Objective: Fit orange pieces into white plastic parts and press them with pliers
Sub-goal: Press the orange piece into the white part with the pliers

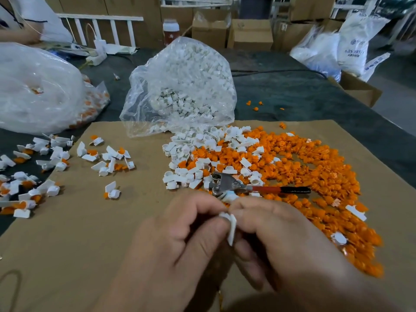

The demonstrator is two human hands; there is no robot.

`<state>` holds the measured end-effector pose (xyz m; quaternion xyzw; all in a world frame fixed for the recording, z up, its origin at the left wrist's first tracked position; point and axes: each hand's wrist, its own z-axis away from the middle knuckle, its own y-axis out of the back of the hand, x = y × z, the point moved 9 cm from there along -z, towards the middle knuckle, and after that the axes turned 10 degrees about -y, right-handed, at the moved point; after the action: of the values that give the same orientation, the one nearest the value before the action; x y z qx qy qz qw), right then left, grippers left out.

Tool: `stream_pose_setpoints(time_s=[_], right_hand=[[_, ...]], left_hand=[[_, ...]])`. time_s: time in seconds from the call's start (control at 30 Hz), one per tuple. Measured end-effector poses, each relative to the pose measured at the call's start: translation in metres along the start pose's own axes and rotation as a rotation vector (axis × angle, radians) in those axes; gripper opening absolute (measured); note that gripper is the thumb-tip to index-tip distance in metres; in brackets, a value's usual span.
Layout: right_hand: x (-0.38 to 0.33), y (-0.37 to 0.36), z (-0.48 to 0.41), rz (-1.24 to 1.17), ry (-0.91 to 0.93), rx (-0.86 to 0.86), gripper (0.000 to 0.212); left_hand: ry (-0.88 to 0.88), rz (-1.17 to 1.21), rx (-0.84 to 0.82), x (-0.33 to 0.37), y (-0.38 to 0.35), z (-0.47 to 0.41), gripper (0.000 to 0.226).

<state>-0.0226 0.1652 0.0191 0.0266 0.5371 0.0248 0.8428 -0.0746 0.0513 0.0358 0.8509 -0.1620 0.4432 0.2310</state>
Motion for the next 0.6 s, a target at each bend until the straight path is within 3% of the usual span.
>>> stream_pose_setpoints(time_s=[0.1, 0.2, 0.3, 0.47, 0.53, 0.6], right_hand=[[-0.036, 0.008, 0.018, 0.762, 0.443, 0.359, 0.026], [-0.042, -0.001, 0.023, 0.905, 0.573, 0.350, 0.027], [-0.041, 0.000, 0.020, 0.837, 0.560, 0.333, 0.030], [-0.041, -0.003, 0.022, 0.746, 0.548, 0.278, 0.022], [-0.032, 0.002, 0.016, 0.428, 0.408, 0.180, 0.023], [-0.010, -0.004, 0.003, 0.035, 0.126, -0.033, 0.027]], left_hand=[[0.245, 0.221, -0.009, -0.024, 0.001, 0.000, 0.040], [0.330, 0.407, -0.053, -0.031, -0.005, 0.001, 0.037], [0.230, 0.346, -0.054, -0.032, -0.004, 0.002, 0.047], [-0.084, -0.024, -0.015, -0.024, 0.010, 0.002, 0.034], [-0.185, -0.099, -0.014, -0.016, 0.010, 0.003, 0.030], [-0.252, -0.142, -0.033, -0.009, 0.007, 0.006, 0.026]])
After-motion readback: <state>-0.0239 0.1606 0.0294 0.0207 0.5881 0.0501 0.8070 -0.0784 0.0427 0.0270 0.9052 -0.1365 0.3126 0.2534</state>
